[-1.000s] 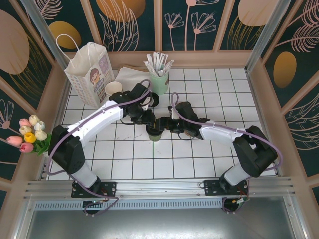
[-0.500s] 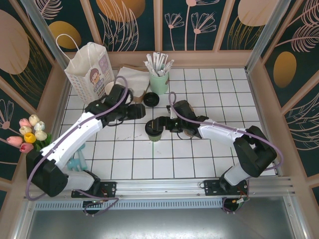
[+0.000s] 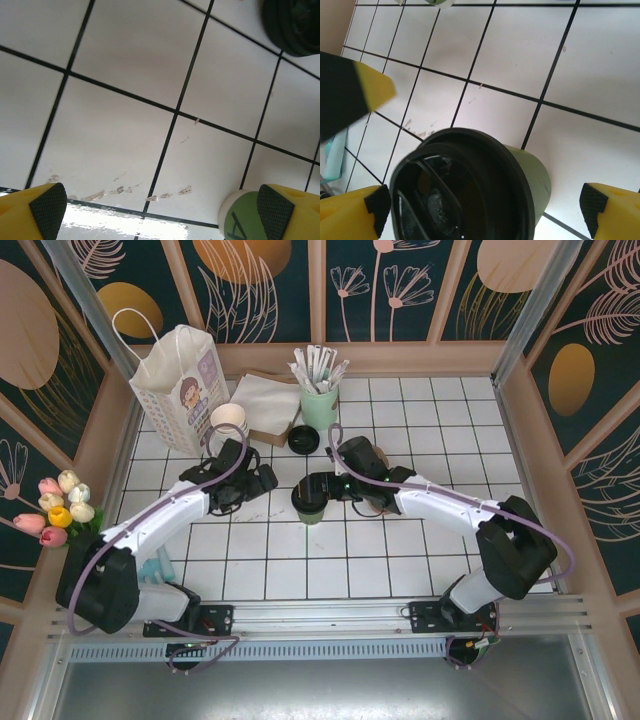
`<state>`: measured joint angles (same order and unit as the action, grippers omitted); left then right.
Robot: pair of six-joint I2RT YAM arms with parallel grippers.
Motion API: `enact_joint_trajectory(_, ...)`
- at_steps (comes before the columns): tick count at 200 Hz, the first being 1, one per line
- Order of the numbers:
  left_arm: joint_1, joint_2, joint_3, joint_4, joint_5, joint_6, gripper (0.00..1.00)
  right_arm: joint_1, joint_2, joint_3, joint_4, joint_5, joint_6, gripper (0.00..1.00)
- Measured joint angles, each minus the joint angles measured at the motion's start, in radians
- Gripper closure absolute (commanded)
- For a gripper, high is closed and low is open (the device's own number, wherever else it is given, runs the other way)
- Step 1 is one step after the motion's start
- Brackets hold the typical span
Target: Pack the takeout coffee
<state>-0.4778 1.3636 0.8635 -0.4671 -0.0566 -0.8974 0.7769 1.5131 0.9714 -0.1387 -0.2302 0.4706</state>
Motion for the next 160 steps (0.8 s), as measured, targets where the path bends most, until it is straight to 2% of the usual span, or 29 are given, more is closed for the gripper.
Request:
enact_joint_trajectory(69,0.000,0.049,-0.056,0.132,0.109,-0.051,0.02,0.062,0.043,0.079,-0.088,0.104,-0.028,0.01)
enact_joint_trajectory(160,0.000,0.076,-0.079,0.178,0.147,-0.059,0.01,0.109,0.118,0.174,-0.154,0.171,-0.047,0.01)
